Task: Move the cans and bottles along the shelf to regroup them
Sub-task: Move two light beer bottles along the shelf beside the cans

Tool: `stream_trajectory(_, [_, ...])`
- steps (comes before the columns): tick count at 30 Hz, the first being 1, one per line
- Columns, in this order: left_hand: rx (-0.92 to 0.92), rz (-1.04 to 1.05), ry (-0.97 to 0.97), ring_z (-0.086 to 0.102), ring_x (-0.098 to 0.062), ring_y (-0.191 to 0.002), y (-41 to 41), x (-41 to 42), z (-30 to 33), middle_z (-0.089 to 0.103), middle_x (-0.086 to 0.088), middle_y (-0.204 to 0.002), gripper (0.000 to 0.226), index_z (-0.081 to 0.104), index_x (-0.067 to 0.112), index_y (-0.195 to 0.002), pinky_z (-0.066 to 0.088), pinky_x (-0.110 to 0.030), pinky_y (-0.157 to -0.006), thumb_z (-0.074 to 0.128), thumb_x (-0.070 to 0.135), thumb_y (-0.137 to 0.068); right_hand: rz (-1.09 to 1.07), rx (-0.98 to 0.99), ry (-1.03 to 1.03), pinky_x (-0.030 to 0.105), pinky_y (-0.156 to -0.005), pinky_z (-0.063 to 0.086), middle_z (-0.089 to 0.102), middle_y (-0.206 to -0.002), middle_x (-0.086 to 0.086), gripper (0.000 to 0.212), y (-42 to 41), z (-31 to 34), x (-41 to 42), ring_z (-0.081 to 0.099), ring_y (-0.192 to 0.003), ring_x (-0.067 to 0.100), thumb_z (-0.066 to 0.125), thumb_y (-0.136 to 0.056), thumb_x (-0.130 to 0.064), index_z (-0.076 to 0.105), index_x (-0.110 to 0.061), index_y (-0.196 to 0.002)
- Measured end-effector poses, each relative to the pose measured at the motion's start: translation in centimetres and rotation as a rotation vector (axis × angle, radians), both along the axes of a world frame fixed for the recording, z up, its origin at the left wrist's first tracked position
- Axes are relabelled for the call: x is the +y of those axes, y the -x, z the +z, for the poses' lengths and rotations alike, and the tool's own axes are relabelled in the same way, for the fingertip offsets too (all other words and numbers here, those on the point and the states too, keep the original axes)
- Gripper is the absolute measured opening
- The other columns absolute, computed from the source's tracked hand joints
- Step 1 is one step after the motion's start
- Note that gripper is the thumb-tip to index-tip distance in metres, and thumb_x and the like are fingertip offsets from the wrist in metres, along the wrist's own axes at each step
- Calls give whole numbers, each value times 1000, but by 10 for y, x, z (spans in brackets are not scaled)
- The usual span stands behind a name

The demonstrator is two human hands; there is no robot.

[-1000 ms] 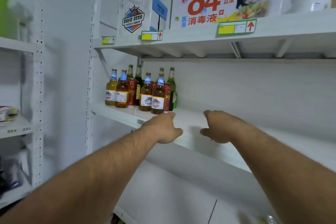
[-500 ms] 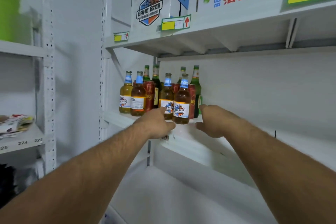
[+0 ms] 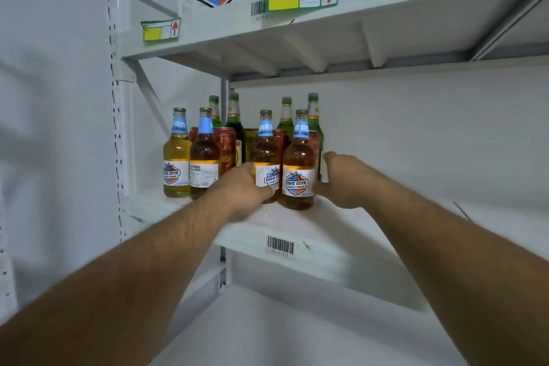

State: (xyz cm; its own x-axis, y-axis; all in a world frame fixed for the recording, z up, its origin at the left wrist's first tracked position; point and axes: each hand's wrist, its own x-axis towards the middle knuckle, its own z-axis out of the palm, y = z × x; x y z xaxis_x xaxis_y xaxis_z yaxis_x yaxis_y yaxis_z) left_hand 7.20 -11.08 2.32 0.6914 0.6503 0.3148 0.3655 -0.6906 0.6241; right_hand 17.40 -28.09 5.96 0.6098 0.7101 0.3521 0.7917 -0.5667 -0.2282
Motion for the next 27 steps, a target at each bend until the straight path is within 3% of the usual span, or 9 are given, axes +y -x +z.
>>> stream_trajectory(4, [-103, -46, 36, 69, -22, -109, -21, 38, -3, 72, 4, -123, 56, 57, 26, -134, 56, -46, -101, 81, 38, -85, -70, 81, -124, 29, -77, 40, 60, -129, 8, 55, 0, 1, 29, 56, -107, 25, 61, -97, -42, 44, -11, -139])
stream_trajectory(7, [-185, -84, 96, 70, -23, -108, -35, 61, -8, 72, 2, -123, 65, 57, 24, -135, 57, -47, -99, 86, 39, -79, -80, 199, -283, 28, -78, 39, 56, -110, 3, 51, 2, -1, 50, 55, -109, 21, 60, -98, -41, 47, -11, -137])
stream_trajectory(11, [-228, -153, 207, 70, -24, -107, -50, 83, -14, 72, 0, -122, 68, 56, 21, -134, 57, -43, -96, 89, 38, -77, -92, 320, -468, 29, -76, 44, 61, -101, 0, 30, -3, -4, 78, 56, -92, 18, 66, -94, -42, 57, -20, -113])
stream_trajectory(14, [-264, -202, 265, 70, -24, -105, -58, 94, -16, 71, -2, -119, 66, 57, 16, -132, 57, -40, -91, 90, 34, -78, -129, 417, -586, 30, -74, 47, 64, -88, -2, 24, -10, -7, 90, 62, -89, 20, 71, -89, -42, 57, -23, -92])
stream_trajectory(16, [-260, -240, 278, 70, -23, -104, -62, 97, -17, 72, -2, -118, 65, 59, 16, -130, 59, -40, -92, 91, 36, -77, -145, 469, -632, 31, -75, 50, 68, -91, 1, 24, -14, -9, 93, 67, -93, 23, 75, -86, -41, 59, -23, -86])
stream_trajectory(20, [-271, -274, 283, 70, -24, -104, -68, 101, -18, 71, -2, -115, 64, 60, 17, -125, 59, -43, -94, 92, 37, -75, -161, 513, -669, 28, -70, 51, 73, -97, 4, 26, -18, -11, 97, 70, -92, 22, 81, -82, -39, 67, -19, -93])
stream_trajectory(25, [-299, -329, 338, 67, -14, -87, -69, 106, -18, 68, 7, -95, 37, 58, 28, -93, 54, -34, -83, 91, 28, -78, -196, 507, -734, 28, -69, 54, 75, -94, 3, 40, -24, -16, 102, 72, -89, 21, 85, -75, -40, 72, -14, -103])
stream_trajectory(27, [-317, -359, 355, 66, -11, -83, -68, 108, -18, 67, 11, -90, 37, 56, 30, -87, 52, -32, -81, 91, 26, -78, -229, 472, -747, 29, -70, 55, 74, -93, 1, 46, -26, -19, 103, 71, -87, 19, 85, -73, -45, 70, -15, -104])
